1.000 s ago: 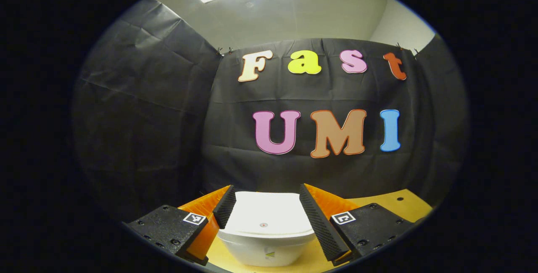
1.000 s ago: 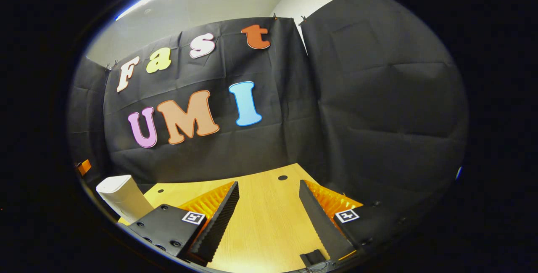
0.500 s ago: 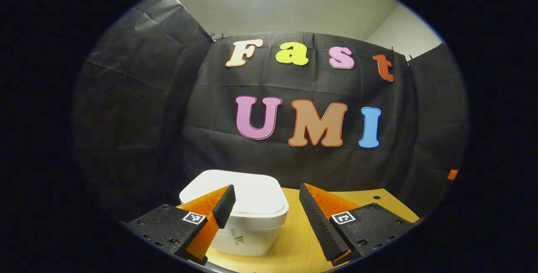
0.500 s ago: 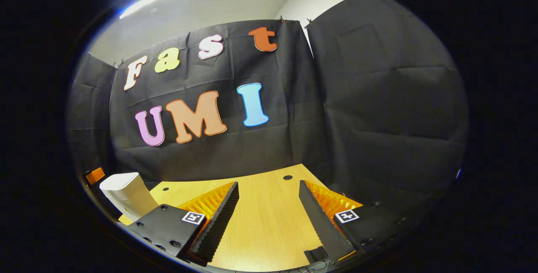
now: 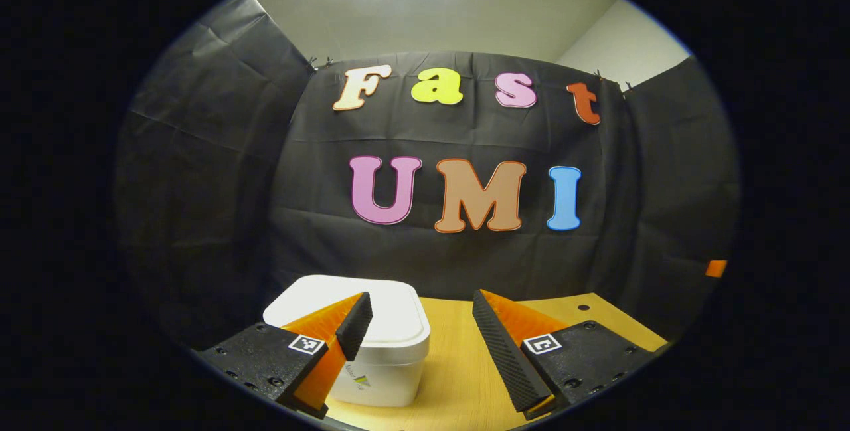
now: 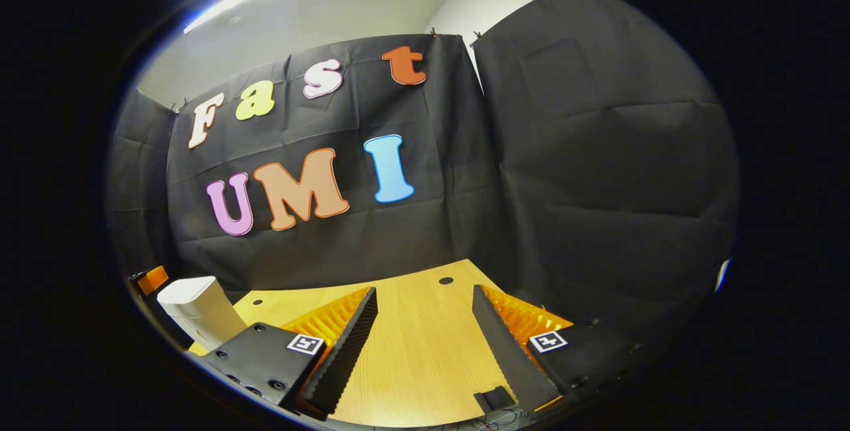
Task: Press the lid of the desktop garbage bin to open it, pick up the crumpled paper on the desktop and throw it into the bin, then pick up the pop can on the desktop and drop it into the bin, and finally close the garbage bin lid.
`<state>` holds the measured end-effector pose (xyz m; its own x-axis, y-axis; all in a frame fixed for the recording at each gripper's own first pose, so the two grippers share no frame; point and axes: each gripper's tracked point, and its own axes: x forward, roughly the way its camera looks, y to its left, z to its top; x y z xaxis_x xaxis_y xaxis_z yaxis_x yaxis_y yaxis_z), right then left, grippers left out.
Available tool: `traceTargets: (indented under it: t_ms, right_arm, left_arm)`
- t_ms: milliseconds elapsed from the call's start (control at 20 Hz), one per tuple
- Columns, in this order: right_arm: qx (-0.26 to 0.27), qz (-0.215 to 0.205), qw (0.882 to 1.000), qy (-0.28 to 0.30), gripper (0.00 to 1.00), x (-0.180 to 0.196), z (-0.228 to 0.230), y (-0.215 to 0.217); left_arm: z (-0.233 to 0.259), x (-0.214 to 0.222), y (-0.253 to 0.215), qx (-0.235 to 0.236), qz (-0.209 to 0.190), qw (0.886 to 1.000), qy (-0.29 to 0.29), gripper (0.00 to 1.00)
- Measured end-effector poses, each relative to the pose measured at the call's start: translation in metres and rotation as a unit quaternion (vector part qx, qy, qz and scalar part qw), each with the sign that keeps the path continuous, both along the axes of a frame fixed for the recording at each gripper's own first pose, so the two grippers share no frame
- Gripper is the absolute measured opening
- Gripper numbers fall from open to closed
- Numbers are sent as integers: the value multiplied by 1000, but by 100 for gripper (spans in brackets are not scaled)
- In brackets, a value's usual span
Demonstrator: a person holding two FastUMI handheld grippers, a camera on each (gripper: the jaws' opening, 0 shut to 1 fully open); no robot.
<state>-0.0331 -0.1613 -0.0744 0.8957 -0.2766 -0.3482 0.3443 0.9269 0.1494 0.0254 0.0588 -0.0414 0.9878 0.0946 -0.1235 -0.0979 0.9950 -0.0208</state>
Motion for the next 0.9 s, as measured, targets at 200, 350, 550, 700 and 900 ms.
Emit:
traceTargets:
  t_ms: [200, 350, 550, 700, 900]
  right_arm:
    - [-2, 5, 1000, 0, 96, 2, 0, 2]
    - [-2, 7, 1000, 1, 96, 1, -1, 3]
    - [0, 6, 1000, 2, 96, 0, -2, 2]
    - [1, 5, 1000, 3, 96, -1, -3, 2]
    - [1, 6, 1000, 3, 96, -1, -3, 3]
  left_arm:
    - [0, -2, 1, 1, 3, 1000, 1, 92]
    - [1, -2, 2, 3, 5, 1000, 0, 93]
    - [0, -4, 1, 2, 5, 1000, 1, 92]
    - [-1, -5, 3, 3, 7, 1000, 4, 92]
    - [-2, -7, 5, 1, 10, 1000, 4, 92]
